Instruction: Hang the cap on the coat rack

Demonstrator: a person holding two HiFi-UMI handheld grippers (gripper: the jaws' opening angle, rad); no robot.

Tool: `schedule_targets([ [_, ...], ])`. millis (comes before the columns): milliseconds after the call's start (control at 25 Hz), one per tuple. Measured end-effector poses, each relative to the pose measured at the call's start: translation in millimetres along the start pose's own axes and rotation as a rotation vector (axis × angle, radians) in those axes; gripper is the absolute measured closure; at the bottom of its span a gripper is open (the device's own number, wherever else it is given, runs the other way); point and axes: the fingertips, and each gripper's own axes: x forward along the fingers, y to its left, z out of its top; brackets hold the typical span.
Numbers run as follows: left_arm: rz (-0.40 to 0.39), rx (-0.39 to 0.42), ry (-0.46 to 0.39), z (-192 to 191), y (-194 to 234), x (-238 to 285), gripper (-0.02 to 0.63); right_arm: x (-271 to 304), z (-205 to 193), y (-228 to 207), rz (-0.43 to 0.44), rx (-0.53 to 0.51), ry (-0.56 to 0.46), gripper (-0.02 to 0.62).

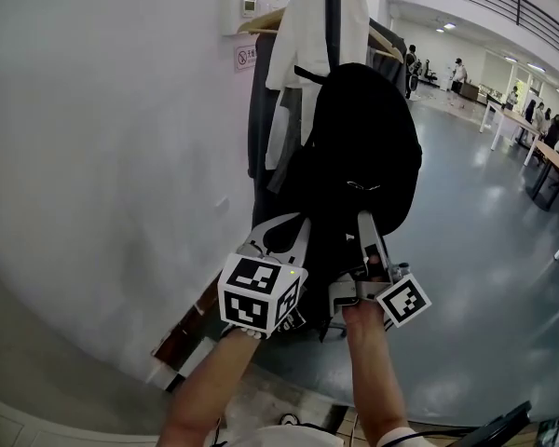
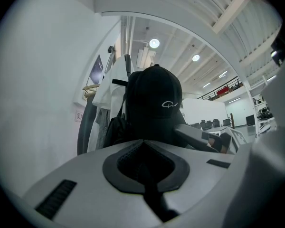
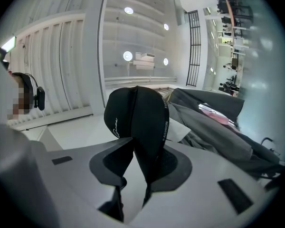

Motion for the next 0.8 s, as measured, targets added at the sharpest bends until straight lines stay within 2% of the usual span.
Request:
schedule_targets([
  [400,-0.025,-0.030,0.011,-12,-14,-11,0.603,-35,-14,-17,-0.119,-0.018,0.023,0.495],
  [640,-0.035,-0.065,0.012,-27,-28,-42,0.603,-65,-23,7,-0.129,-0.067,0.058,0.497],
  [800,-0.038,-0.107,0.046,-48,-34,-71,0.603,-97,-39,25,-0.169,-0.075,0.095,0.497],
])
